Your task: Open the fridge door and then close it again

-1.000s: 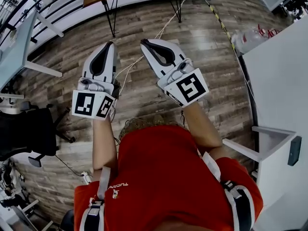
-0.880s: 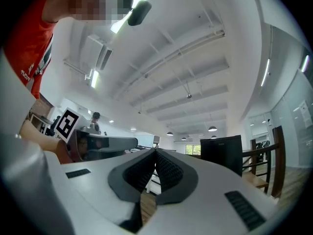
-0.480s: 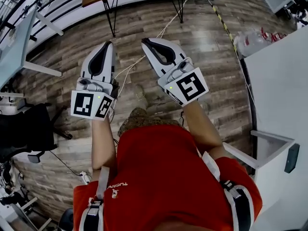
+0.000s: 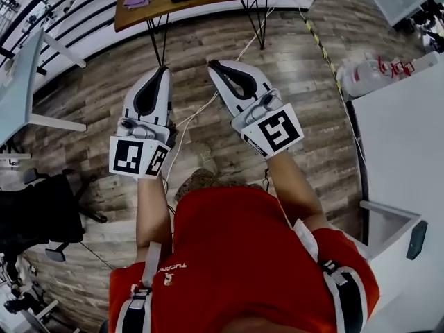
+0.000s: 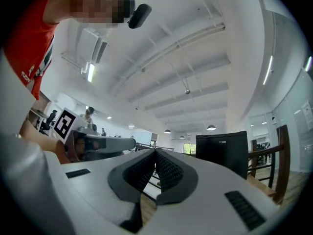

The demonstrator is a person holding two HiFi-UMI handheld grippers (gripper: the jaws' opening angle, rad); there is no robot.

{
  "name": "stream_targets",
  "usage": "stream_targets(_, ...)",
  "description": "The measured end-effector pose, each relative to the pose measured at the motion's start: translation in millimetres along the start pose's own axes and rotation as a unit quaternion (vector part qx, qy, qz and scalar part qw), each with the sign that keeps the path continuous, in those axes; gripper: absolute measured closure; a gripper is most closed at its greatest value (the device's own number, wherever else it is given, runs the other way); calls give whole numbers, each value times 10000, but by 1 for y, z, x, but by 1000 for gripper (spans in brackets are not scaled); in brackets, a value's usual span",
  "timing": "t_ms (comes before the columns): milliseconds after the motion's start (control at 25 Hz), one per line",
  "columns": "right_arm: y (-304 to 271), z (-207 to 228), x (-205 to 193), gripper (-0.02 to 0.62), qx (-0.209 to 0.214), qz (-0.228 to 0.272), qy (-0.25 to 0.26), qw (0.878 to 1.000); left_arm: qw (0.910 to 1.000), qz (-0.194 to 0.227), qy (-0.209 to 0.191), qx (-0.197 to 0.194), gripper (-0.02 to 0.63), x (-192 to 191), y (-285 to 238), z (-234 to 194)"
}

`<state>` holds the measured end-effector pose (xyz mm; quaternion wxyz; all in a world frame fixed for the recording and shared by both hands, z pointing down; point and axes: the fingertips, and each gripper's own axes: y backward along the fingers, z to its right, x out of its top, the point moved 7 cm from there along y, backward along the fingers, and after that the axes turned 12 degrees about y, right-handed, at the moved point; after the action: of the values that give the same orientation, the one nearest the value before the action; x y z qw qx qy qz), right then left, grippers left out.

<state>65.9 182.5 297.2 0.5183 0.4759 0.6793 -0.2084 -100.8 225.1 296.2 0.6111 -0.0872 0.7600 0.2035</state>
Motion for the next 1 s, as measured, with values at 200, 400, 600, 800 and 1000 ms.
stream_targets(200, -60, 27, -22, 571, -63, -32, 28, 10000, 9999, 2, 62, -108, 597, 3, -40, -60)
stream_targets(400, -120, 56, -43, 571, -189, -124, 65, 9997, 9996, -53, 148, -239, 597, 8, -83, -121)
stream_targets(600, -155, 76, -58, 571, -313, -240, 89, 9992, 9992, -95, 198, -330, 597, 8, -110, -160)
stream_targets(800, -181, 94, -71, 571, -363, -315, 65, 9988, 9989, -100, 269, -362, 597, 8, -133, -185)
stream_targets(1000, -206, 116, -86, 571, -322, -280, 89, 9991, 9991, -96, 282, -295, 597, 4, -159, -208)
